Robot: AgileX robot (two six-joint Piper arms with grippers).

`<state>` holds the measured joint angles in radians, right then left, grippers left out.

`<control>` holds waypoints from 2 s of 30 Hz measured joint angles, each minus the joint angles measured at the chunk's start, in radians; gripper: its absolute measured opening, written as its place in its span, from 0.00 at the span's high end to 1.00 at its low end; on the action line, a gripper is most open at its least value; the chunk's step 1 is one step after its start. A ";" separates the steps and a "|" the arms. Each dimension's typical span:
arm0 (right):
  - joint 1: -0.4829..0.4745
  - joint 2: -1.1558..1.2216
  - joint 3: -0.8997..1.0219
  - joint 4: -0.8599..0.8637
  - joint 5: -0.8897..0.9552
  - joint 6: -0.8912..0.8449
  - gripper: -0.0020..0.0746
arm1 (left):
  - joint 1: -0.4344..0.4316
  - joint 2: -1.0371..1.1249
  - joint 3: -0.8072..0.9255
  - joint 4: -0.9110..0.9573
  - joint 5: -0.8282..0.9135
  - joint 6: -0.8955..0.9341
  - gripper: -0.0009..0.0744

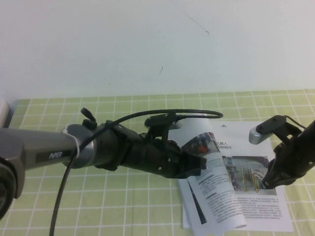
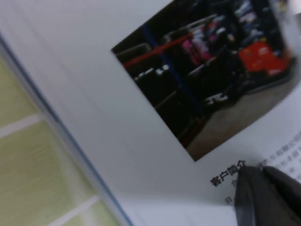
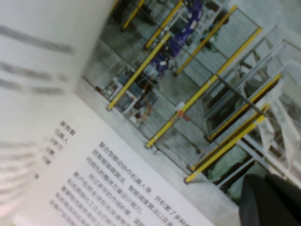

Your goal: Close book

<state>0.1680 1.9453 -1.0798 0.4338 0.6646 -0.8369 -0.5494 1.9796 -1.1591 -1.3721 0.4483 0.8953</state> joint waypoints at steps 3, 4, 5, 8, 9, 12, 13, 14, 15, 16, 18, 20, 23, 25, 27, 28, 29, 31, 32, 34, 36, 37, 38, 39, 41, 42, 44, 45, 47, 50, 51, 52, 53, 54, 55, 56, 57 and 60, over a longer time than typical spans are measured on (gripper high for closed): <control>0.000 0.000 0.000 0.005 0.000 0.000 0.98 | -0.016 0.000 0.000 -0.173 0.009 0.141 0.99; 0.000 0.000 0.000 0.007 0.000 0.000 0.98 | -0.017 0.000 0.000 -0.231 0.017 0.193 0.99; -0.002 0.000 0.000 0.008 0.000 0.000 0.98 | -0.017 0.000 0.000 -0.270 0.027 0.245 0.99; -0.002 0.000 0.000 0.012 0.000 0.000 0.98 | -0.017 0.001 -0.017 -0.316 0.037 0.334 0.99; -0.002 0.000 0.000 0.013 0.000 0.000 0.98 | -0.017 0.002 -0.024 -0.323 0.040 0.349 0.99; -0.002 0.000 0.000 0.016 -0.002 0.000 0.98 | -0.017 0.002 -0.043 -0.327 0.052 0.360 0.99; -0.002 0.000 0.000 0.015 -0.004 0.000 0.98 | -0.017 0.002 -0.052 -0.327 0.059 0.365 0.99; -0.002 0.000 0.000 0.017 -0.006 0.000 0.98 | -0.017 0.004 -0.058 -0.327 0.071 0.369 0.99; -0.002 0.000 0.000 0.017 -0.008 0.000 0.98 | -0.017 0.006 -0.063 -0.327 0.089 0.371 0.99; -0.002 0.000 0.000 0.019 -0.008 0.000 0.98 | -0.017 0.009 -0.074 -0.327 0.116 0.371 0.99; -0.002 0.000 0.000 0.019 -0.009 0.000 0.98 | -0.017 0.013 -0.092 -0.327 0.181 0.373 0.99; -0.002 0.000 0.000 0.019 -0.009 0.000 0.98 | -0.017 0.013 -0.118 -0.324 0.271 0.373 0.99; -0.002 0.000 0.000 0.007 -0.009 0.000 0.98 | -0.017 0.013 -0.174 -0.320 0.432 0.373 0.99; -0.002 -0.002 0.000 -0.021 -0.009 0.001 0.98 | -0.017 0.013 -0.218 -0.318 0.518 0.370 0.99; 0.007 -0.012 0.000 -0.084 -0.009 0.022 0.98 | -0.017 0.011 -0.256 -0.318 0.570 0.371 0.99; 0.010 -0.021 0.000 -0.141 -0.009 0.048 0.98 | -0.017 0.003 -0.275 -0.313 0.582 0.367 0.99; 0.012 -0.030 0.000 -0.217 -0.002 0.086 0.98 | -0.015 -0.006 -0.294 -0.303 0.582 0.365 0.99; 0.012 -0.050 0.000 -0.380 0.029 0.175 0.98 | -0.001 -0.042 -0.330 -0.220 0.566 0.328 0.99; 0.008 -0.066 -0.002 -0.462 0.059 0.218 0.98 | 0.009 -0.062 -0.344 -0.168 0.548 0.304 0.99; 0.005 -0.109 -0.019 -0.585 0.102 0.288 0.98 | 0.031 -0.116 -0.374 -0.010 0.502 0.225 0.99; 0.000 -0.171 -0.041 -0.668 0.125 0.359 0.98 | 0.053 -0.173 -0.390 0.155 0.457 0.132 0.99; -0.002 -0.205 -0.051 -0.698 0.132 0.392 0.98 | 0.067 -0.200 -0.397 0.233 0.431 0.084 0.99; -0.004 -0.242 -0.059 -0.720 0.137 0.416 0.98 | 0.078 -0.224 -0.398 0.292 0.407 0.045 0.99; -0.004 -0.272 -0.061 -0.736 0.137 0.427 0.98 | 0.095 -0.252 -0.398 0.363 0.381 -0.004 0.99; -0.006 -0.351 -0.068 -0.752 0.138 0.450 0.98 | 0.130 -0.302 -0.398 0.479 0.343 -0.085 0.99; -0.006 -0.384 -0.068 -0.756 0.141 0.464 0.98 | 0.153 -0.331 -0.398 0.535 0.332 -0.124 0.99; -0.006 -0.469 -0.068 -0.758 0.148 0.505 0.98 | 0.201 -0.390 -0.398 0.635 0.328 -0.189 0.99; -0.006 -0.513 -0.068 -0.758 0.153 0.524 0.98 | 0.226 -0.422 -0.398 0.681 0.328 -0.223 0.99; -0.006 -0.604 -0.066 -0.750 0.158 0.558 0.98 | 0.269 -0.480 -0.395 0.757 0.326 -0.291 0.99; -0.006 -0.725 -0.035 -0.713 0.146 0.573 0.98 | 0.328 -0.580 -0.359 0.848 0.307 -0.367 0.99; -0.006 -0.771 -0.017 -0.695 0.139 0.574 0.98 | 0.348 -0.619 -0.334 0.869 0.294 -0.382 0.99; -0.006 -0.816 0.003 -0.676 0.132 0.576 0.98 | 0.367 -0.660 -0.301 0.889 0.276 -0.389 0.99; -0.006 -0.853 0.022 -0.660 0.120 0.578 0.98 | 0.377 -0.702 -0.270 0.898 0.255 -0.389 0.99; -0.006 -0.899 0.050 -0.641 0.108 0.578 0.98 | 0.384 -0.746 -0.224 0.903 0.236 -0.385 0.99; -0.006 -0.945 0.081 -0.623 0.097 0.578 0.98 | 0.385 -0.793 -0.172 0.903 0.214 -0.377 0.99; -0.006 -0.991 0.107 -0.612 0.087 0.580 0.98 | 0.385 -0.831 -0.113 0.903 0.197 -0.368 0.99; -0.006 -1.037 0.141 -0.600 0.078 0.580 0.98 | 0.385 -0.880 -0.050 0.901 0.174 -0.357 0.99; -0.006 -1.165 0.253 -0.583 0.062 0.580 0.98 | 0.385 -1.015 0.134 0.892 0.092 -0.336 0.99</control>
<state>0.1617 0.7802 -0.8263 -0.1488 0.7265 -0.2570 -0.1642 0.9646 -1.0256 -0.4802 0.5406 0.5590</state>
